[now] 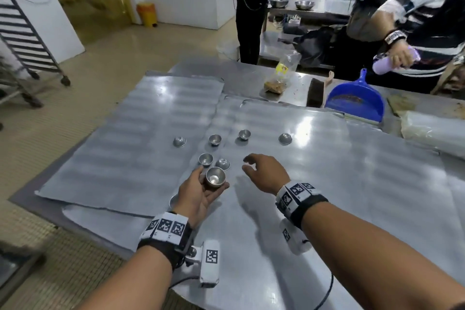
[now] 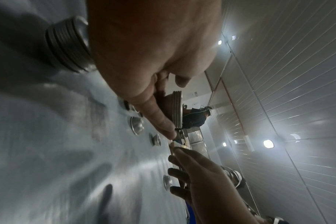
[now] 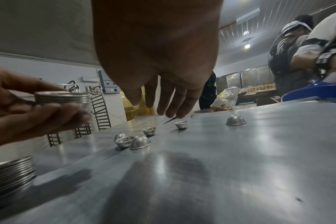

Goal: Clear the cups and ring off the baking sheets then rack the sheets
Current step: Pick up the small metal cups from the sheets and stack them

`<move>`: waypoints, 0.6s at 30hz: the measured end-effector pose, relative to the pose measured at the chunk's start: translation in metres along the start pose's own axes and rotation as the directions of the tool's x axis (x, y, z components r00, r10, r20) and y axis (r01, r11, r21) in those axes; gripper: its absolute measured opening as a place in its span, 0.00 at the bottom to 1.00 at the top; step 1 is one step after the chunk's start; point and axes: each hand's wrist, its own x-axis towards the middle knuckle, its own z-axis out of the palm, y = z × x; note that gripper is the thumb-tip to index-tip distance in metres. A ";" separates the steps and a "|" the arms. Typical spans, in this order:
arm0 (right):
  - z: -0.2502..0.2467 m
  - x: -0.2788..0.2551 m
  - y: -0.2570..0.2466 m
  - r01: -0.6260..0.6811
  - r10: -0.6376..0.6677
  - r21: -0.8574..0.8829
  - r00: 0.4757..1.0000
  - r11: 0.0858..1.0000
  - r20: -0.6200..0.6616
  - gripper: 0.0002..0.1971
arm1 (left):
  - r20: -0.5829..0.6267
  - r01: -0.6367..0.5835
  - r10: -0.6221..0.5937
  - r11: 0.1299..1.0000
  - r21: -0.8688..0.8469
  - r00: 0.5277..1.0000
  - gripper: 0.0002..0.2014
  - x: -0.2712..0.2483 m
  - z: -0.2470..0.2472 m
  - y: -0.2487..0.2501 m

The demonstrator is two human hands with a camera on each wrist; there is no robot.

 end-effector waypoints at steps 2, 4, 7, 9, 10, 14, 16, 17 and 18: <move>0.007 0.020 -0.007 -0.005 0.006 -0.024 0.999 1.000 0.052 0.20 | -0.023 -0.006 0.006 1.000 -0.012 1.000 0.24 0.007 -0.007 0.012; 0.016 0.038 -0.012 -0.009 0.014 -0.051 0.995 0.999 0.097 0.22 | -0.039 -0.006 0.005 1.000 -0.016 0.999 0.24 0.013 -0.013 0.023; 0.032 0.061 -0.016 -0.033 0.044 -0.075 0.989 0.997 0.144 0.25 | -0.055 0.003 -0.004 1.000 -0.004 0.999 0.23 0.020 -0.019 0.034; 0.041 0.075 -0.018 -0.053 0.067 -0.085 0.983 0.995 0.171 0.26 | -0.054 0.016 -0.016 1.000 0.002 0.998 0.24 0.024 -0.022 0.039; 0.046 0.081 -0.018 -0.058 0.076 -0.096 0.979 0.994 0.191 0.26 | -0.054 0.023 -0.023 1.000 0.001 0.998 0.24 0.026 -0.022 0.041; 0.063 0.096 -0.021 -0.040 0.076 -0.155 0.970 0.987 0.229 0.17 | -0.057 0.049 -0.049 0.999 -0.001 0.997 0.27 0.036 -0.026 0.045; 0.070 0.096 -0.021 -0.057 0.084 -0.148 0.979 0.987 0.188 0.13 | -0.060 0.060 -0.060 0.998 0.004 0.996 0.28 0.040 -0.027 0.046; 0.073 0.096 -0.020 -0.061 0.085 -0.144 0.982 0.988 0.171 0.13 | -0.061 0.063 -0.063 0.998 0.008 0.996 0.28 0.042 -0.028 0.047; 0.075 0.096 -0.020 -0.061 0.084 -0.139 0.983 0.988 0.162 0.13 | -0.061 0.064 -0.064 0.998 0.010 0.996 0.28 0.044 -0.028 0.047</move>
